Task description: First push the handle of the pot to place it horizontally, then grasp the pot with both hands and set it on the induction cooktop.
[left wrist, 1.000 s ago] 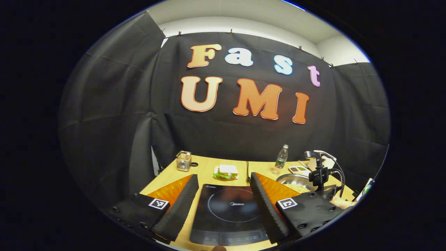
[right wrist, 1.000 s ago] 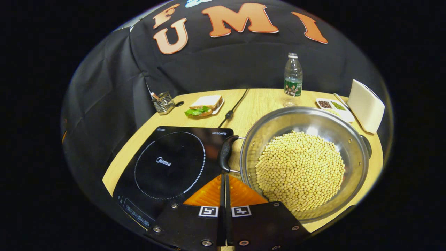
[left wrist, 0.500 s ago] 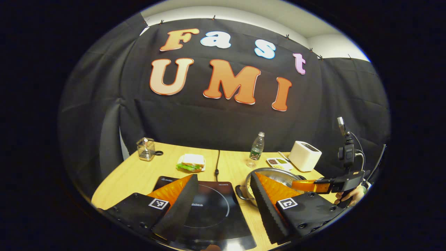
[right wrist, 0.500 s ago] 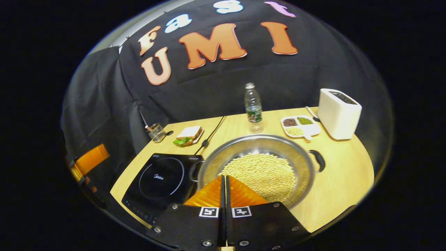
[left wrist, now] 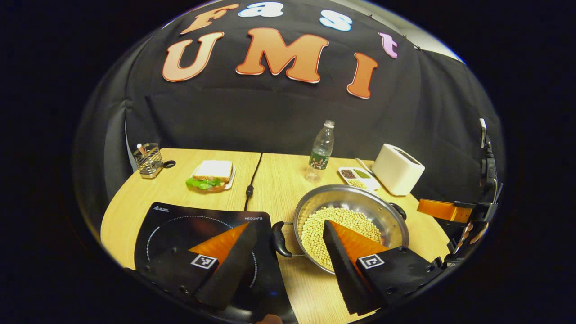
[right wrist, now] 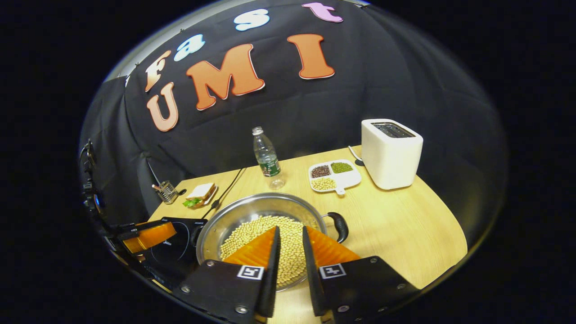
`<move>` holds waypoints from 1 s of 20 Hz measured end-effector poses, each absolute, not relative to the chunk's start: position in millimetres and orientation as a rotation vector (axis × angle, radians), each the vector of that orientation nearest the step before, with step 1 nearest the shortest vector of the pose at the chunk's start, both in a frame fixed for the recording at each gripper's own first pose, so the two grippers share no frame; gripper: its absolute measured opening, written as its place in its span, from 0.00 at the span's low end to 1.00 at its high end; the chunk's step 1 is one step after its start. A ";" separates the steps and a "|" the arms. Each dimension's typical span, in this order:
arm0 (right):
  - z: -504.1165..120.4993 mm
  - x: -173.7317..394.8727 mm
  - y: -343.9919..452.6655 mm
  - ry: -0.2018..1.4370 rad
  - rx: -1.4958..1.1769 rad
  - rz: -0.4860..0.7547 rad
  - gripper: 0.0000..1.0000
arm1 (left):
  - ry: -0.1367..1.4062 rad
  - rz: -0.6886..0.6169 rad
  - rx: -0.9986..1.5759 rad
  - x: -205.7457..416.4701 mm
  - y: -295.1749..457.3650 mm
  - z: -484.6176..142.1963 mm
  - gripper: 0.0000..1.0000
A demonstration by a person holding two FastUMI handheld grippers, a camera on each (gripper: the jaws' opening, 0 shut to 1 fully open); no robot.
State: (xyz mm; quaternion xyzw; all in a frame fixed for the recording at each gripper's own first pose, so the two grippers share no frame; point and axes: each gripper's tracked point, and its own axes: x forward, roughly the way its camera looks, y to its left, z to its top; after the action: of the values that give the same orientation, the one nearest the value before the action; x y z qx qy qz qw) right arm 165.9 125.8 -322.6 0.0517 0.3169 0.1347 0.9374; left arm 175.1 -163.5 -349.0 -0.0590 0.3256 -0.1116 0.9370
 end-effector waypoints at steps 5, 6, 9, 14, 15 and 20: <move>-345.9 188.7 105.7 0.660 0.070 0.227 0.70 | 0.728 -0.189 -0.094 199.3 -162.8 -386.5 0.98; -350.7 193.9 104.8 0.662 0.071 0.221 0.78 | 0.732 -0.185 -0.096 202.9 -162.8 -390.6 0.99; -371.4 209.8 102.3 0.679 0.041 0.198 0.95 | 0.754 -0.171 -0.086 207.6 -160.9 -402.2 0.98; -409.7 222.8 98.8 0.745 -0.025 0.171 0.95 | 0.772 -0.171 -0.059 214.3 -163.5 -414.7 0.98; -415.6 222.0 100.2 0.763 -0.021 0.170 0.95 | 0.777 -0.163 -0.051 215.1 -162.0 -416.9 0.98; -428.9 226.6 108.9 0.807 0.048 0.185 0.93 | 0.805 -0.167 -0.057 220.2 -166.6 -430.8 0.99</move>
State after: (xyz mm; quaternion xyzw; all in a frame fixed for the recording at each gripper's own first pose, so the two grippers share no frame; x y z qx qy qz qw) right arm 226.6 108.9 -428.9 0.0234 0.3921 0.0901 0.9152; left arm 220.2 -166.6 -430.8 -0.0277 0.3911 -0.0811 0.9164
